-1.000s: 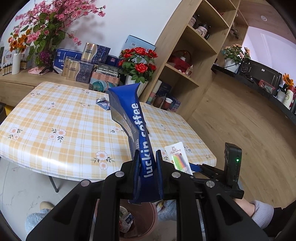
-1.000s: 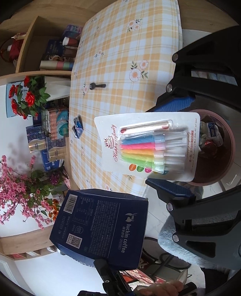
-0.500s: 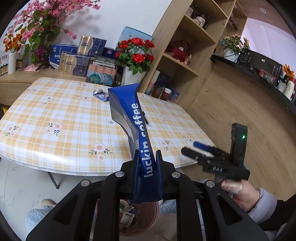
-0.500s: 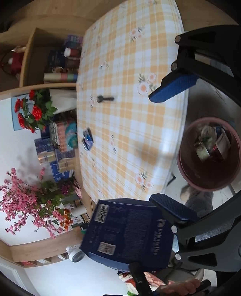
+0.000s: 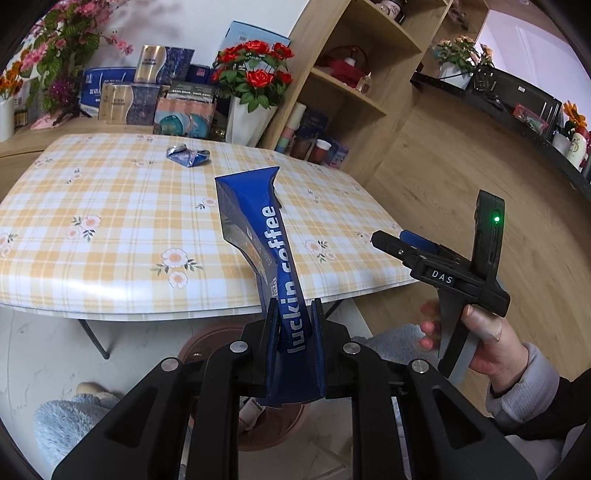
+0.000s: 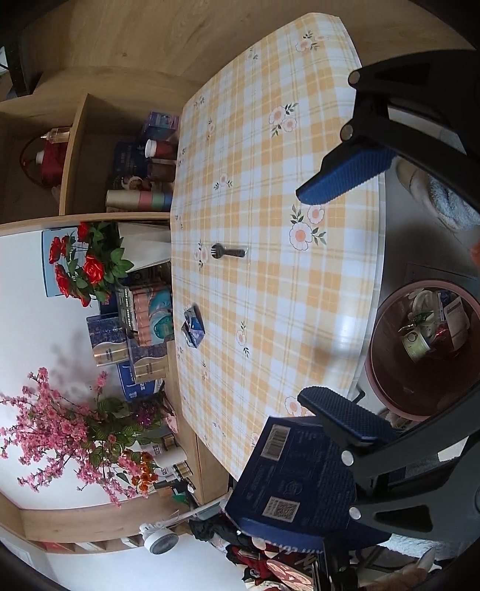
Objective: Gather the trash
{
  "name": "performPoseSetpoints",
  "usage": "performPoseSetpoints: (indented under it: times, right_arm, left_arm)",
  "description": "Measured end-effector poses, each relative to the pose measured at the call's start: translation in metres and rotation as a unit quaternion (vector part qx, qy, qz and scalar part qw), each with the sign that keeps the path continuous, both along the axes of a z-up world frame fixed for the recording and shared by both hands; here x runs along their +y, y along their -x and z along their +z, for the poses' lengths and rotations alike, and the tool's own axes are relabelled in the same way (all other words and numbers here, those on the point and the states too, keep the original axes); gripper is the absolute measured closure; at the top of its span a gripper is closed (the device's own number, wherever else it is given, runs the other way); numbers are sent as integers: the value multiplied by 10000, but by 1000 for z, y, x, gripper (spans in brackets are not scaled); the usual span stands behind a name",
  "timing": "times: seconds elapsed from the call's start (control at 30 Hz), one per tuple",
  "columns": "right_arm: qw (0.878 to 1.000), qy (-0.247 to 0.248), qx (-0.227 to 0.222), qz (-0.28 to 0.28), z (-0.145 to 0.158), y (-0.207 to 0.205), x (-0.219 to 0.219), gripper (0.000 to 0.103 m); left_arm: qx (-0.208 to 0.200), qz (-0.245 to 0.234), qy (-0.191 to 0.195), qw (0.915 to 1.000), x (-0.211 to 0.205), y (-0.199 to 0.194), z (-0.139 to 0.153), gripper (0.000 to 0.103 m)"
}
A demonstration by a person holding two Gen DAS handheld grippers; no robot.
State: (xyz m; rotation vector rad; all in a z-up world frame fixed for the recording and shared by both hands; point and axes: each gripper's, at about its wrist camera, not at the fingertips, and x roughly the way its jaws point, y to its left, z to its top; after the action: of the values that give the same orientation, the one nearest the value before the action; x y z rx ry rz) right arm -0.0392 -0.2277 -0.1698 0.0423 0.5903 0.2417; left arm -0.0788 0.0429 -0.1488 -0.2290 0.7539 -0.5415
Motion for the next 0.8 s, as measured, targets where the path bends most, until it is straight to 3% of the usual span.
performPoseSetpoints:
  times: [0.23, 0.33, 0.4, 0.53, 0.8]
  right_arm:
    - [9999, -111, 77, -69, -5, 1, -5, 6]
    - [9998, -158, 80, -66, -6, 1, -7, 6]
    - [9998, -155, 105, -65, -8, 1, -8, 6]
    - [9997, -148, 164, -137, -13, -1, -10, 6]
    - [9994, -213, 199, -176, -21, -7, -11, 6]
  left_arm:
    - [14, -114, -17, 9999, -14, -6, -5, 84]
    - [55, 181, -151, 9997, -15, -9, -14, 36]
    - [36, 388, -158, 9991, -9, -10, -17, 32]
    - [-79, 979, -578, 9935, 7, -13, -19, 10]
    - [-299, 1774, -1182, 9766, 36, -27, -18, 6]
